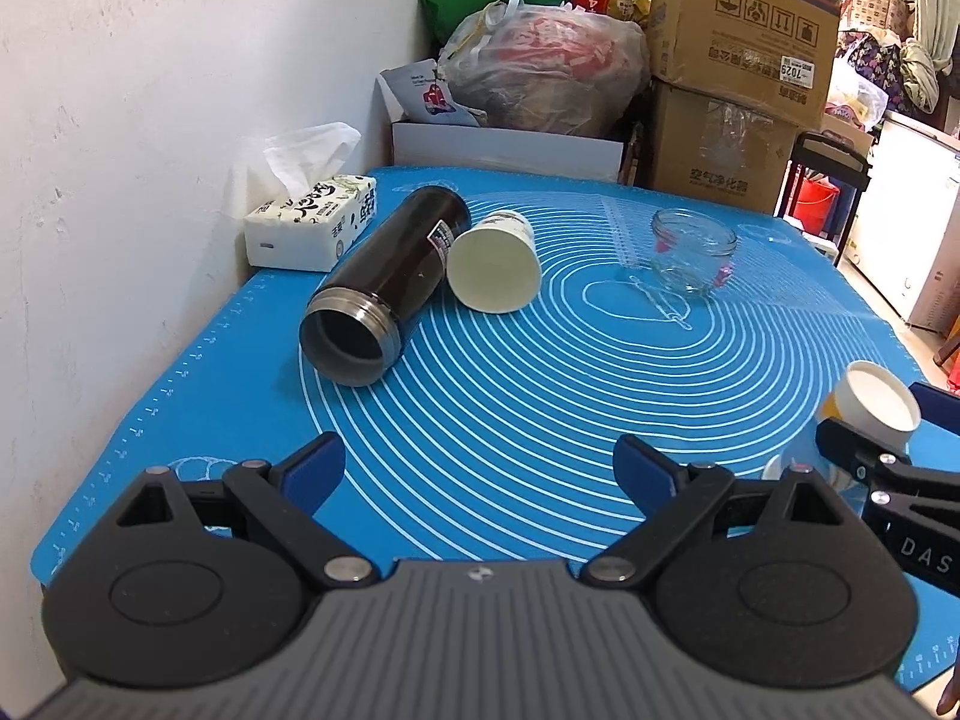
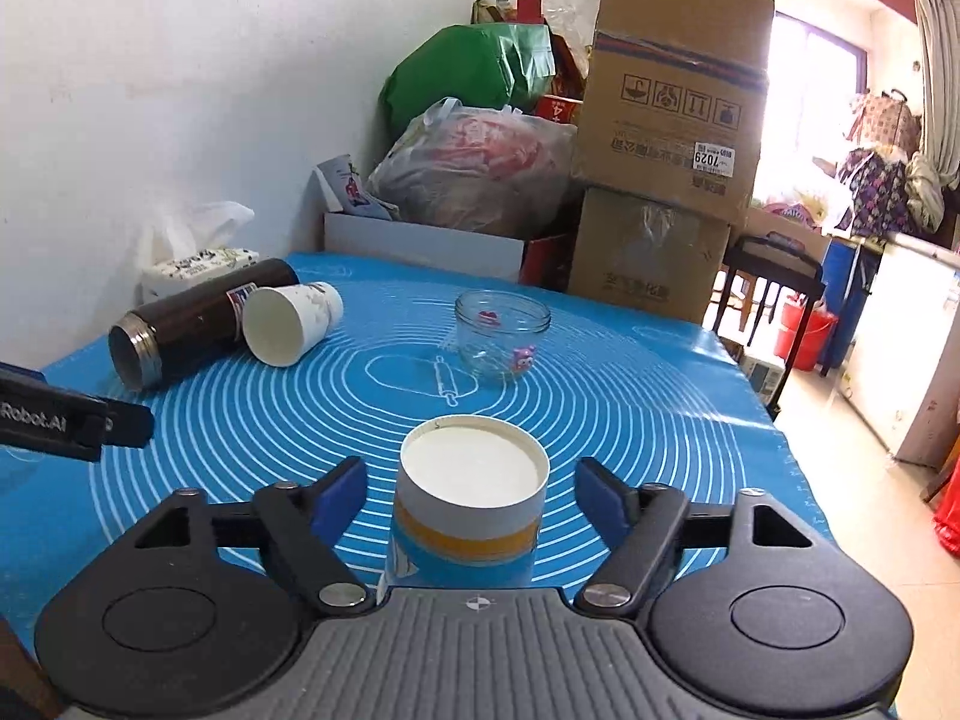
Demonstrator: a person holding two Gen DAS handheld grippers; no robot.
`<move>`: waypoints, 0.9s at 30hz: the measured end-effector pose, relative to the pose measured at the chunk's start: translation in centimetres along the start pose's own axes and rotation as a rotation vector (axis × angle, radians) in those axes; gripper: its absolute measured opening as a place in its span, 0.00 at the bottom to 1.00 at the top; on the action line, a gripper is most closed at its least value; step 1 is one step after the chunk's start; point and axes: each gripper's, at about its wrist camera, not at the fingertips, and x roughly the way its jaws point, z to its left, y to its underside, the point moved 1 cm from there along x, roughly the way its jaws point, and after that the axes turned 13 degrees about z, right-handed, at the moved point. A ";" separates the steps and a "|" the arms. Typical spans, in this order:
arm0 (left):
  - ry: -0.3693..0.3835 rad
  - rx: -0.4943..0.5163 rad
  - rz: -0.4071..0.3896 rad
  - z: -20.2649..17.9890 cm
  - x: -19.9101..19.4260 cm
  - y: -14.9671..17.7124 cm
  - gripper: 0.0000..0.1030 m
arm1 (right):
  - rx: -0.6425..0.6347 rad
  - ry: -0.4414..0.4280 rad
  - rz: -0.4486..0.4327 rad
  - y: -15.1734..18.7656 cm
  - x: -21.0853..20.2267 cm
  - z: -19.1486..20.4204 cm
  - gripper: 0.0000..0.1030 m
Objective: Flip cup upside down
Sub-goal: 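Lower the cup rim-down onto the mat and open the right gripper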
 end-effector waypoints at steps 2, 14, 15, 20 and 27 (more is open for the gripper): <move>0.004 0.004 -0.004 -0.3 -0.5 0.2 0.93 | 0.013 -0.015 0.010 0.0 -0.5 -0.4 0.80; 0.049 0.077 0.011 -3.1 -3.2 3.8 0.93 | 0.167 -0.097 0.117 1.5 -5.7 -2.4 0.98; 0.053 0.084 0.015 -3.4 -3.3 4.1 0.93 | 0.176 -0.097 0.123 1.8 -6.0 -2.5 0.98; 0.066 0.122 0.028 -5.0 -3.8 5.9 0.93 | 0.193 -0.083 0.138 3.9 -7.4 -2.7 1.00; 0.065 0.140 0.022 -5.8 -4.3 7.4 0.93 | 0.171 -0.026 0.096 6.2 -9.5 -1.9 1.00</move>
